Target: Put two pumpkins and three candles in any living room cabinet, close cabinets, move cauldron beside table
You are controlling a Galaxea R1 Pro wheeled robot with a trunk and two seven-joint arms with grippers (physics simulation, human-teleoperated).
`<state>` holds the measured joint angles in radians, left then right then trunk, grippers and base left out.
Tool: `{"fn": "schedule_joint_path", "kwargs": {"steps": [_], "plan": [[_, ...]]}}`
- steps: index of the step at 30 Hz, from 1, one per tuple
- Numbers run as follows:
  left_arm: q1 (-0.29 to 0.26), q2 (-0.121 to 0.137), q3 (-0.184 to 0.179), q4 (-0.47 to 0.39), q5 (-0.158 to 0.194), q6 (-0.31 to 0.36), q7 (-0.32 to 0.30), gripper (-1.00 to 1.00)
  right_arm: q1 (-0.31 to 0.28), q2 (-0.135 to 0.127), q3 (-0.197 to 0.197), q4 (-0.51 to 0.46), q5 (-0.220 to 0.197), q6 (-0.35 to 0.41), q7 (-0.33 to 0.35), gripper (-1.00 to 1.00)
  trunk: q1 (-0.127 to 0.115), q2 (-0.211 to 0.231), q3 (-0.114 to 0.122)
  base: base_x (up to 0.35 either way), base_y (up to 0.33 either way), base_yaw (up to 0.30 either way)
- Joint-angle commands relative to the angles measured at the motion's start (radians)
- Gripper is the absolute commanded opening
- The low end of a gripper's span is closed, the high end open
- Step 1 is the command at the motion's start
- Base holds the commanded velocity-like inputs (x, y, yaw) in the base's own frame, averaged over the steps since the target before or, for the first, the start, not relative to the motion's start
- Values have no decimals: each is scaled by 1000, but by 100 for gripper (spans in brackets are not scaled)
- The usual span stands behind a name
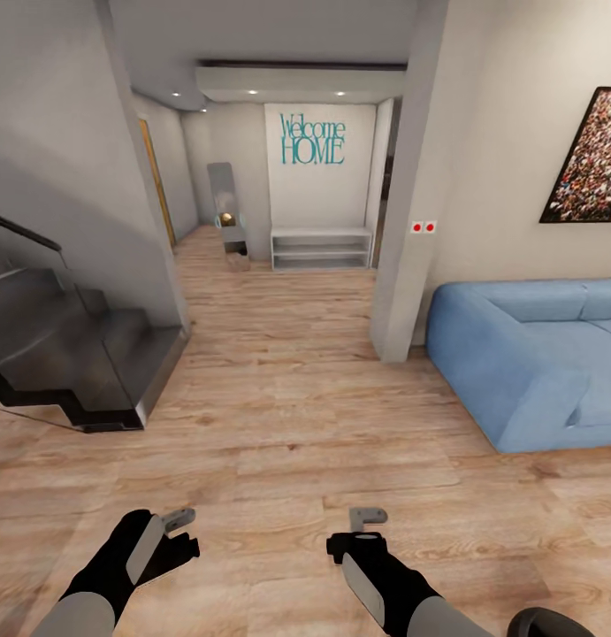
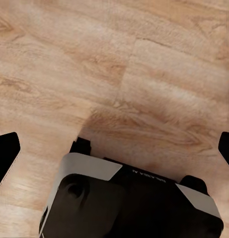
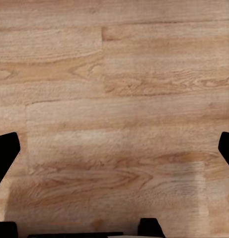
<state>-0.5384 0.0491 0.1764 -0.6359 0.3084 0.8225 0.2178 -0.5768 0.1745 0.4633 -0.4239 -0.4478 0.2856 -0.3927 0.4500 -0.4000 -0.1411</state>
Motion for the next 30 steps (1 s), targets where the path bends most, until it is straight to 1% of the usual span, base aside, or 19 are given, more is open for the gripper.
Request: {"fn": "schedule_joint_path", "kwargs": {"steps": [1, 16, 30], "plan": [[0, 0, 0, 0, 0, 0, 0, 100, 0, 0, 0, 0, 0, 0, 0, 100, 0, 0, 0, 320, 153, -177], [0, 0, 0, -1, 0, 1, 0, 100, 0, 0, -1, 2, -1, -1, -1, 100, 0, 0, -2, 292, 197, -268], [0, 0, 0, -1, 0, 1, 0, 100, 0, 0, -7, 9, -5, 1, -2, 100, 0, 0, -2, 20, 21, -292]]}}
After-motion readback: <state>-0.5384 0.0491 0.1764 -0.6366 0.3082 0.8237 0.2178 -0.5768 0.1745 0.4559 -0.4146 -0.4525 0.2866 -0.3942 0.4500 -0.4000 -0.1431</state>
